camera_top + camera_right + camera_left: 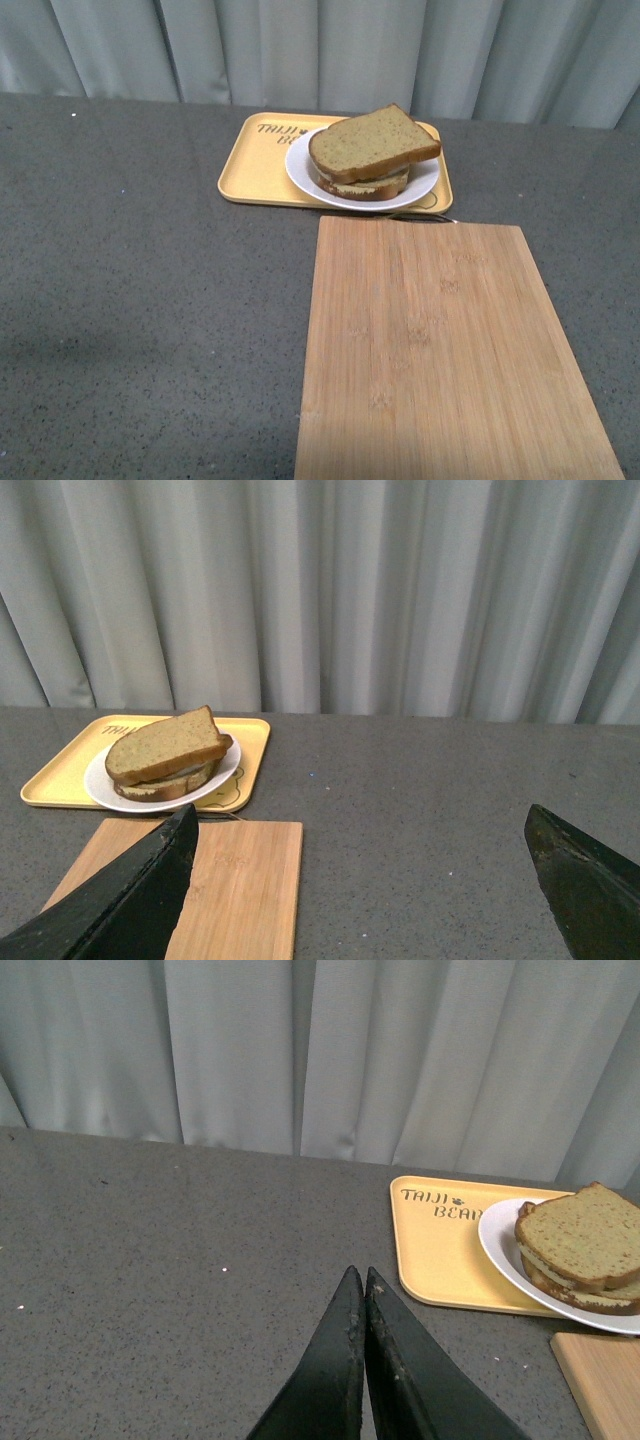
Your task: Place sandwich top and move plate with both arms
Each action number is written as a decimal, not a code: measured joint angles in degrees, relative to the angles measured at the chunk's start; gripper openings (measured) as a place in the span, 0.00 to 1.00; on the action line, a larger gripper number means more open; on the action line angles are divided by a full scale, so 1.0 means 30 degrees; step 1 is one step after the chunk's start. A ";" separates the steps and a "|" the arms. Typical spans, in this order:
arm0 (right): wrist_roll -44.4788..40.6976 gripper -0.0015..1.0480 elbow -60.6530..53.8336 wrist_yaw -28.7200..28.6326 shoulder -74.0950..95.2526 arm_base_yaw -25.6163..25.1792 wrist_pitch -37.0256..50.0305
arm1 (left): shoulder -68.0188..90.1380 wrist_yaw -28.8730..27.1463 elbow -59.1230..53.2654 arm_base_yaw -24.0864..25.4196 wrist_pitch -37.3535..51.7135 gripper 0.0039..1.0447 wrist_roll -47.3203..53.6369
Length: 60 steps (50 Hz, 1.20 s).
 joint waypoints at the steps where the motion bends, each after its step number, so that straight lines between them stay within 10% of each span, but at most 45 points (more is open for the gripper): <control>1: -0.0007 0.91 0.0000 0.0000 0.0000 0.0000 0.0000 | -0.0175 0.0029 -0.0087 0.0029 -0.0080 0.03 0.0000; 60: 0.0000 0.91 0.0000 0.0000 0.0000 0.0000 0.0000 | -2.0196 0.1566 -0.3213 0.1530 -1.6378 0.03 0.0131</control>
